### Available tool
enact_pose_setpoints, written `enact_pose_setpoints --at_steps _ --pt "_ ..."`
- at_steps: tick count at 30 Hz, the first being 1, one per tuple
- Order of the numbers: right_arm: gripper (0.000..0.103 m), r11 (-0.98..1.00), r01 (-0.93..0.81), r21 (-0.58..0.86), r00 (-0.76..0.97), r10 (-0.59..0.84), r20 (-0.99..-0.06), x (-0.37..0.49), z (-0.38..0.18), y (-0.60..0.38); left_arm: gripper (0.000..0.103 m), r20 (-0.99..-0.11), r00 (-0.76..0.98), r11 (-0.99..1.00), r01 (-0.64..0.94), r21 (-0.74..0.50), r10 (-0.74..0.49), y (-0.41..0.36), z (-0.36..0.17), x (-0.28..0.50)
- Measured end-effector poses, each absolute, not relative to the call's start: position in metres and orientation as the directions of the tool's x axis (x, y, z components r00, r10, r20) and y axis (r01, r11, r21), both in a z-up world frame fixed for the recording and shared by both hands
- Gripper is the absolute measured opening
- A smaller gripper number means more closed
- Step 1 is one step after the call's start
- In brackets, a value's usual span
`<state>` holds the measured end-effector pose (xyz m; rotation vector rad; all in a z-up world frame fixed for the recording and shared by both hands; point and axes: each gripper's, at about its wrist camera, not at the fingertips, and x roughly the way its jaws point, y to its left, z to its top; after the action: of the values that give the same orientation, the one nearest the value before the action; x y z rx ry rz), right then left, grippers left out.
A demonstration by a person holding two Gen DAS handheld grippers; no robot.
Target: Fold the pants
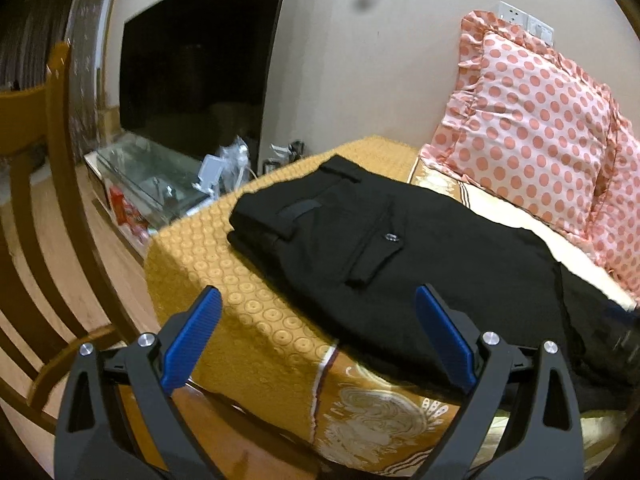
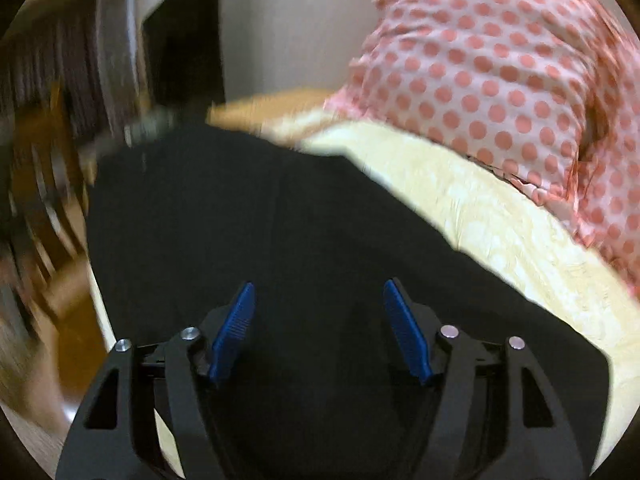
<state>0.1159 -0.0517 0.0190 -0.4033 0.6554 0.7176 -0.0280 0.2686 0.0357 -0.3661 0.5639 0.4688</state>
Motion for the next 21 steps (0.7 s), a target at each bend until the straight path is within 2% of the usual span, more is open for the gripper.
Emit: enact_pose_setpoints --at_steps 1,3,5,6,7,15,21 --pt "0.07 0.674 -0.718 -0.174 0.576 0.435 -0.692 0.11 0.011 -0.046 0.097 -0.589 0.75 0.832 -0.509 -0.221 0.303 0.272 0.035 -0.027" --pt "0.071 0.661 -0.711 -0.24 0.619 0.425 -0.661 0.097 0.01 -0.045 0.097 -0.593 0.76 0.829 -0.494 -0.263 0.265 0.278 0.033 -0.025" --pt "0.077 0.676 -0.704 -0.218 0.62 0.435 -0.652 0.096 0.013 -0.05 0.097 -0.601 0.764 0.824 -0.483 -0.295 0.233 0.285 0.032 -0.021" --pt "0.085 0.684 -0.706 -0.184 0.611 0.457 -0.646 0.097 0.016 -0.054 0.096 -0.6 0.767 0.823 -0.48 -0.303 0.227 0.287 0.033 -0.02" --pt "0.086 0.688 -0.708 -0.159 0.605 0.474 -0.64 0.097 0.017 -0.058 0.096 -0.6 0.769 0.823 -0.477 -0.308 0.221 0.29 0.034 -0.017" --pt "0.086 0.713 -0.696 -0.083 0.596 0.509 -0.621 0.098 0.02 -0.071 0.095 -0.67 0.716 0.787 -0.523 -0.326 0.197 0.312 0.028 0.012" --pt "0.086 0.71 -0.7 -0.079 0.596 0.519 -0.613 0.096 0.021 -0.073 0.095 -0.67 0.712 0.76 -0.55 -0.345 0.211 0.317 0.028 0.018"
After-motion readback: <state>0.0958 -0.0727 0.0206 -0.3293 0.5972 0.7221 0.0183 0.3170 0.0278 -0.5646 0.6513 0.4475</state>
